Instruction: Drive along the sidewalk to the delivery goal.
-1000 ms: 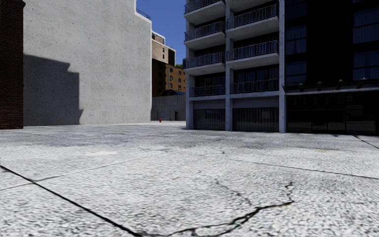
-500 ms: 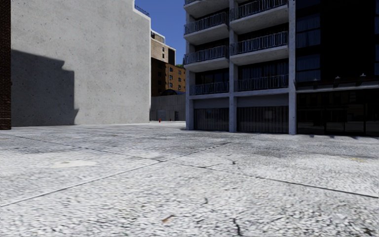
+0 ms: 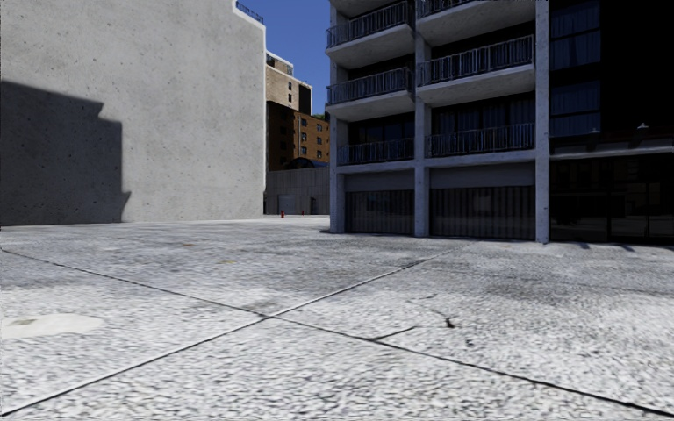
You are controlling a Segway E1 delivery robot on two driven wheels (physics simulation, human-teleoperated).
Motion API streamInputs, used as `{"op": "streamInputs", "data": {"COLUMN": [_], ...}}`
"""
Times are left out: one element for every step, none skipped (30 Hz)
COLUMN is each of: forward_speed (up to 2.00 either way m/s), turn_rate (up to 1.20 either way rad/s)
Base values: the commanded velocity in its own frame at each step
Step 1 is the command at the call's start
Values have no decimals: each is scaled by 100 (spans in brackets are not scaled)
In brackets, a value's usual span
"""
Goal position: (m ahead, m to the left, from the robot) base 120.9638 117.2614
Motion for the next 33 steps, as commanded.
{"op": "streamInputs", "data": {"forward_speed": [200, 200, 200, 200, 200, 200, 200, 200, 200, 200, 200, 200, 200, 200, 200, 200, 200, 200, 200, 200, 200, 200, 200, 200, 200, 200, 200, 200, 200, 200, 200, 200, 200], "turn_rate": [0, 0, 0, 0, 0, 0, 0, 0, 0, 0, 0, 0, 0, 0, 0, 0, 0, 0, 0, 0, 0, 0, 0, 0, 0, 0, 0, 0, 2, 7, 7, 11, 16]}}
